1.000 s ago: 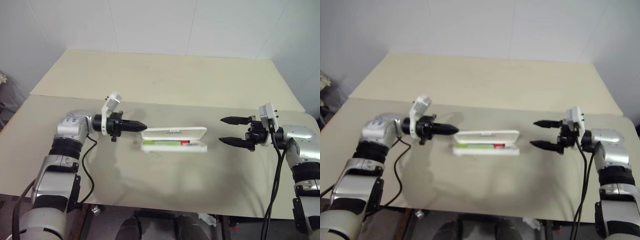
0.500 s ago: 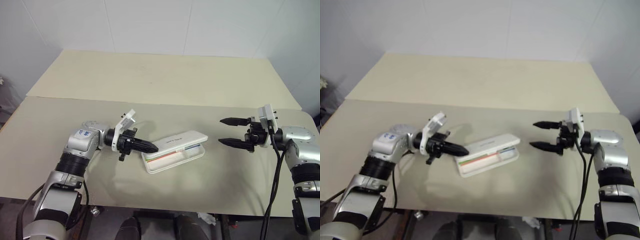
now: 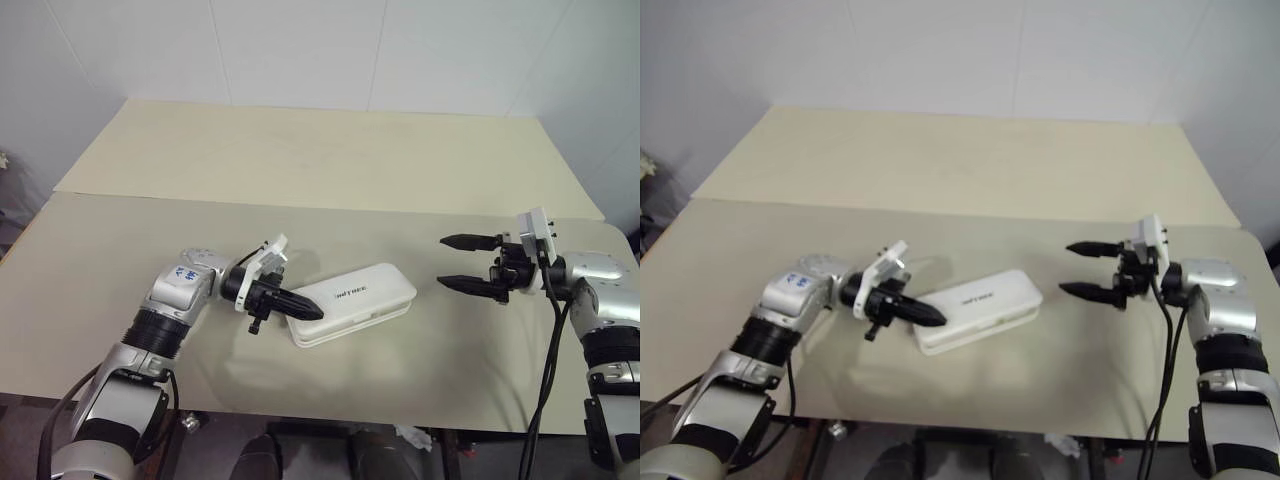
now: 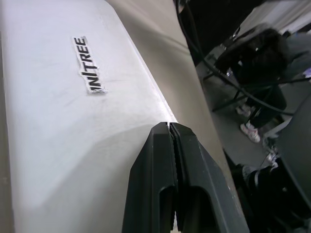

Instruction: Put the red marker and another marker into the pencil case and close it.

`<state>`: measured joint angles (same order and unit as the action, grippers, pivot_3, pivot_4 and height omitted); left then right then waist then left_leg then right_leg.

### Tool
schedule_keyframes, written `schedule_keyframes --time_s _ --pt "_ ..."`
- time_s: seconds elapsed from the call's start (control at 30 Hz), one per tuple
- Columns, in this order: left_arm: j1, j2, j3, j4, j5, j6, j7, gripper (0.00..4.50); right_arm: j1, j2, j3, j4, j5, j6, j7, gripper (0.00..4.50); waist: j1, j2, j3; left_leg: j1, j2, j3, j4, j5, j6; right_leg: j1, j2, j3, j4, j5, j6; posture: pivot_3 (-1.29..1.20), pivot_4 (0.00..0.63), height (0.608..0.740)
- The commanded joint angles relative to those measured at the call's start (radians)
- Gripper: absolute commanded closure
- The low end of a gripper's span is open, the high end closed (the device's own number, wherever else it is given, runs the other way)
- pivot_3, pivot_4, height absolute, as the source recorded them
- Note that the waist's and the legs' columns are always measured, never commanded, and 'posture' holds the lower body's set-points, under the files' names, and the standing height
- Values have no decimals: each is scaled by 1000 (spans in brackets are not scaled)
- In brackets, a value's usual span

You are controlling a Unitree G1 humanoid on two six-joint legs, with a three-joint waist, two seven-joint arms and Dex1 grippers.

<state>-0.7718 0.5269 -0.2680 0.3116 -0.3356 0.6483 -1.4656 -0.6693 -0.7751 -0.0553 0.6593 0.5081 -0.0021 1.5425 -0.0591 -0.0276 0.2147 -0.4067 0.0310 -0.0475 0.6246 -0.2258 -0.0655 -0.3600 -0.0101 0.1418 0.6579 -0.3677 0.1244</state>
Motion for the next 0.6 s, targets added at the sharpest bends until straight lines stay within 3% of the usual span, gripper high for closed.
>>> schedule_keyframes --time_s 0.03,0.6 --pt "-23 -2 -35 25 34 -22 -7 4455 -5 -27 -28 -17 18 -22 72 0 0 0 0 0 0 0 0 0 0 0 0 0 0 0 0 0 150 740" --pt "-105 -6 -193 120 162 -121 -64 4455 -1 -40 -6 -22 22 -28 72 0 3 0 0 0 0 0 2 0 0 2 0 0 0 0 0 0 150 740"
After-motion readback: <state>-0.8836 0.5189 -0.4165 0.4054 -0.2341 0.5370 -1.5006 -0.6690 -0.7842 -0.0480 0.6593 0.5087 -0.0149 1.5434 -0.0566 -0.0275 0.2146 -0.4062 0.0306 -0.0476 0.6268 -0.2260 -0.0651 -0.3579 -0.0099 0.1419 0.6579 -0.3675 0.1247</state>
